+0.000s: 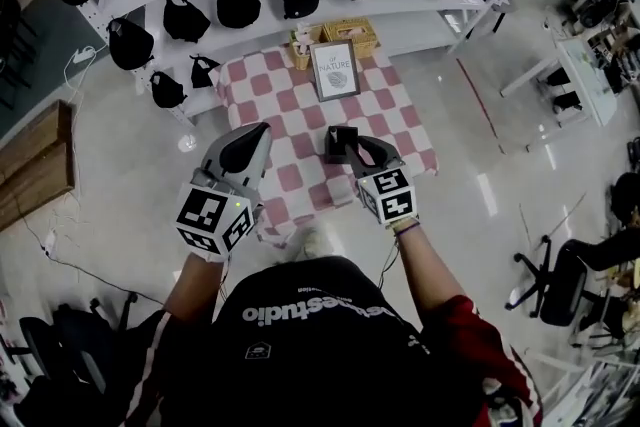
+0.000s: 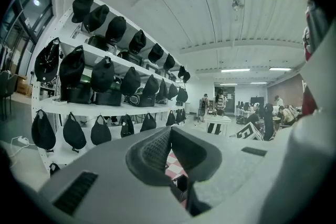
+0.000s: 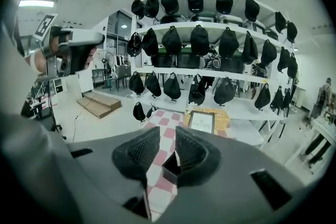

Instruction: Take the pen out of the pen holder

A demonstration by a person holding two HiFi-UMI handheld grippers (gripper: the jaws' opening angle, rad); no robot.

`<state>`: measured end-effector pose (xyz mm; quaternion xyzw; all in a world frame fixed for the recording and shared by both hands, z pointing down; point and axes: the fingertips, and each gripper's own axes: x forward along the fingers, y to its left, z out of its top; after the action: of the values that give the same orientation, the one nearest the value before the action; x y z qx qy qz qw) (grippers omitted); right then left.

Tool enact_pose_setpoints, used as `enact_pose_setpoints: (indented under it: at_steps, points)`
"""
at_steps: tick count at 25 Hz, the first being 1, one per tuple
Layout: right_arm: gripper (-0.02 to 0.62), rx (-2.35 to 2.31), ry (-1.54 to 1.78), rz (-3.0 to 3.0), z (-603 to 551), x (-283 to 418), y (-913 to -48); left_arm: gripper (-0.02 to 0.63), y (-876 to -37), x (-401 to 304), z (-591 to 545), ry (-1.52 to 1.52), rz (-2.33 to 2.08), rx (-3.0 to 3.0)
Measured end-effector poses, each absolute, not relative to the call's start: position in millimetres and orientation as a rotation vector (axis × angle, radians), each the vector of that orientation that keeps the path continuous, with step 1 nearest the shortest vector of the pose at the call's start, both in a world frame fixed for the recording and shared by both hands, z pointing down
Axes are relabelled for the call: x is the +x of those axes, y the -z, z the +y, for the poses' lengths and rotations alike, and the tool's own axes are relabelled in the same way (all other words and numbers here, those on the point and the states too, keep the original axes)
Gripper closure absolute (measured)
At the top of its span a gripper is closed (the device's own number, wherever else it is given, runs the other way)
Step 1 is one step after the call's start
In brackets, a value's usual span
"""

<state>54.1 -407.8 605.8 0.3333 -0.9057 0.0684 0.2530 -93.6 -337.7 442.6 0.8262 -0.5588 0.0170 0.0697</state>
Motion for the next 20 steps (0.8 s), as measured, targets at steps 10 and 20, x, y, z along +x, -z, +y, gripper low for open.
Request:
enact_pose_setpoints:
  at_steps: [10, 20]
  points:
    - [0.5, 0.752, -0.185, -2.383, -434, 48, -674, 0.601, -461, -94, -360, -0.075, -1.748, 2.41]
    - [0.5, 0.65, -0.212, -2.327, -460, 37, -726, 0.601, -480, -101, -371, -0.134, -1.786, 2.33]
